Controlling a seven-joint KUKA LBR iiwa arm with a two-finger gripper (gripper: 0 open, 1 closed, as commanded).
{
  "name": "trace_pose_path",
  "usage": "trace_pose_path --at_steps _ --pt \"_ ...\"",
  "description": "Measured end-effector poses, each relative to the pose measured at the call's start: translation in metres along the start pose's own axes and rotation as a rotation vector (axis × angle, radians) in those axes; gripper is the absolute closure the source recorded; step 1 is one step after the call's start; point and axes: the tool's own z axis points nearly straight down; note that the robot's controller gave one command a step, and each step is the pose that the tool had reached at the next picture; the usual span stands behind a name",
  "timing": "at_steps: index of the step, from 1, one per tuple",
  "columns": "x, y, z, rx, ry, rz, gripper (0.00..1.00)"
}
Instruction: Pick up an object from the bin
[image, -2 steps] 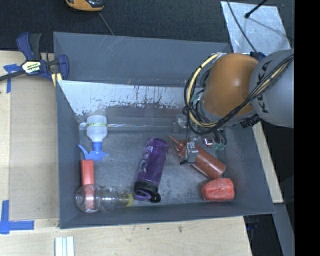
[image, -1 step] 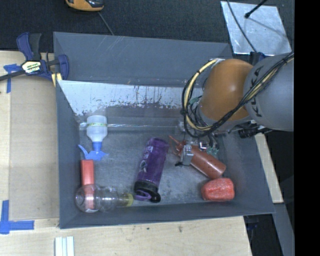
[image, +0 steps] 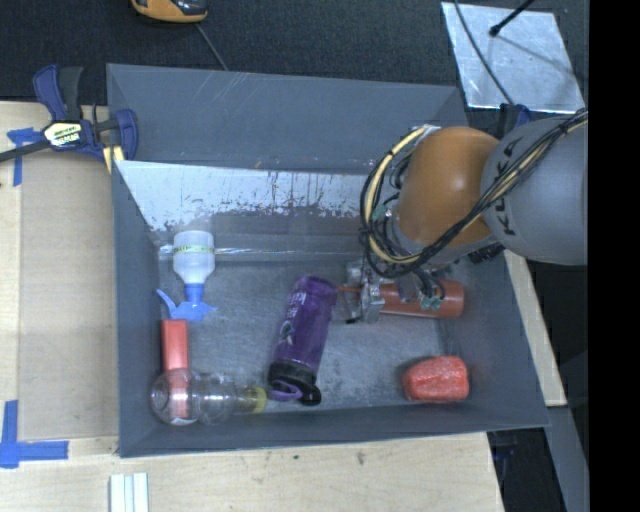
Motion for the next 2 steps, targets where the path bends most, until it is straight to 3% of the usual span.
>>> trace_pose_path --at_steps 1,2 --pt "0.0 0.0 0.0 0.0 0.0 0.0 1.0" --pt "-0.007 0.015 -0.111 0.001 -0.004 0.018 1.0"
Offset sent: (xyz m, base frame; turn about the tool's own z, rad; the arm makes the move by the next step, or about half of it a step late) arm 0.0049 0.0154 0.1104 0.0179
